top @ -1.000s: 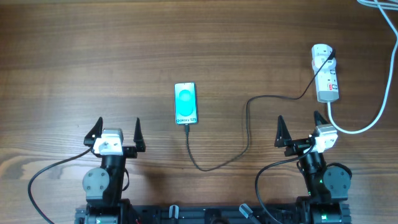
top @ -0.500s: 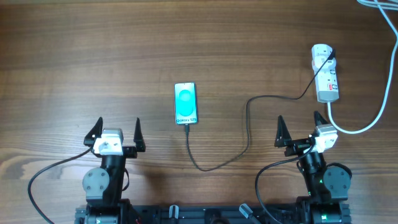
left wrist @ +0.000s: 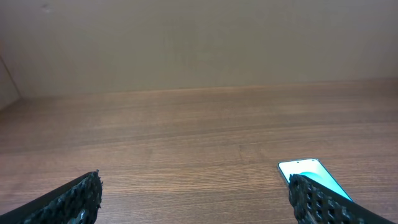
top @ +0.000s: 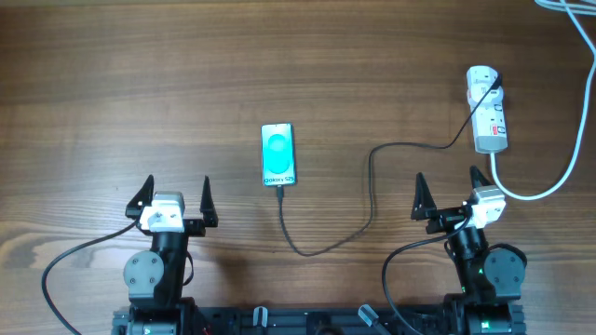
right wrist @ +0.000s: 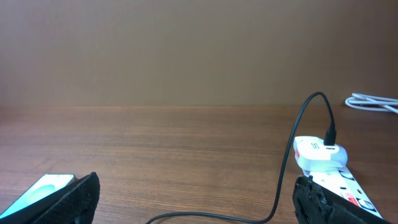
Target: Plug charger to phone and switch on socket
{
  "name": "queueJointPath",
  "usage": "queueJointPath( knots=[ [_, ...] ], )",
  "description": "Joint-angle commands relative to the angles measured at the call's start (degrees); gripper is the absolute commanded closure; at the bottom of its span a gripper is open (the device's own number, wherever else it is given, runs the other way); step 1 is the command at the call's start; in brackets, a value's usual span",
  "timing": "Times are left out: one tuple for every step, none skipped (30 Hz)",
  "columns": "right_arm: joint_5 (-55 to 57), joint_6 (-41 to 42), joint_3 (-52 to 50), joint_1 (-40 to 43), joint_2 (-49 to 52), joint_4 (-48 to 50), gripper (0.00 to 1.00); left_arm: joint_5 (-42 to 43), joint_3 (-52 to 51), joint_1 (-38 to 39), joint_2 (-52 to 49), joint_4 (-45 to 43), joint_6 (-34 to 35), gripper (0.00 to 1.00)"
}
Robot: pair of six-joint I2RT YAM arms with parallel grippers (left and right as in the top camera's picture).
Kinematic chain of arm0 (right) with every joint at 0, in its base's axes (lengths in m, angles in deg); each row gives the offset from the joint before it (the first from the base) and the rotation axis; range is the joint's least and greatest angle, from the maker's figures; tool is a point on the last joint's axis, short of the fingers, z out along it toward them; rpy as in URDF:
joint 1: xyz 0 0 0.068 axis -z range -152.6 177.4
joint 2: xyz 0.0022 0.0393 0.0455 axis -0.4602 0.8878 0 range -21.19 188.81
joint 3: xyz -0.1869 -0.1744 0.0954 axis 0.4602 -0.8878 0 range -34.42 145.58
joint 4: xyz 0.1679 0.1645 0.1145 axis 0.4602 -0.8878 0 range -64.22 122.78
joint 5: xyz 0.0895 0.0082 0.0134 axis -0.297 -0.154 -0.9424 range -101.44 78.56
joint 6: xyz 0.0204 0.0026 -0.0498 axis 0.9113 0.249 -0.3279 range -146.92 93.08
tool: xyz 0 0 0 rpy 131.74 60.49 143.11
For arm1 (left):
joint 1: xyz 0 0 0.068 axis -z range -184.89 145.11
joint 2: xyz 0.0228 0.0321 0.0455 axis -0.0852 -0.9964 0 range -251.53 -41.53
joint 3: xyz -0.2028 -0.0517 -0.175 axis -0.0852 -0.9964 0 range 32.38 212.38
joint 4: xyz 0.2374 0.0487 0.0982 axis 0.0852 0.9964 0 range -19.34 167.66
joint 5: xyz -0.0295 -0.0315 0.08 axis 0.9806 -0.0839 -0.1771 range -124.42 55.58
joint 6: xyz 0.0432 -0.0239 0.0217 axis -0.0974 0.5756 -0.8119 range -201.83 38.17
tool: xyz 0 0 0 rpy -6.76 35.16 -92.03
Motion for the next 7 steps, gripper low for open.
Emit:
queueJointPath(
  knots=[
    [1.0,0.5,-0.1,-0.2,-0.5,0.1,0.0,-0.5,-0.5,-0.5,0.6,0.0,-0.7,0.0],
    [1.0,0.5,-0.1,-0.2,-0.5,0.1,0.0,-0.5,-0.5,-0.5,0.6,0.0,-0.7,0.0],
    [1.0,0.5,-0.1,-0.2,-0.5,0.1,0.0,-0.5,-0.5,-0.5,0.6,0.0,-0.7,0.0],
    [1.0,0.5,-0.1,-0.2,-0.5,0.1,0.0,-0.5,-0.5,-0.5,0.6,0.0,-0.7,0.0],
    [1.0,0.5,-0.1,-0.2,-0.5,0.1,0.01,-0.5,-0.5,-0.5,0.6,0.0,-0.7,0.0],
    [1.0,0.5,-0.1,-0.2,-0.5,0.1,0.0,-0.5,-0.5,-0.5,0.6,0.0,-0.7,0.0],
    [1.0,0.5,-0.1,-0.2,-0.5,0.1,0.0,-0.5,-0.5,-0.5,0.6,0.0,-0.7,0.0]
  ],
)
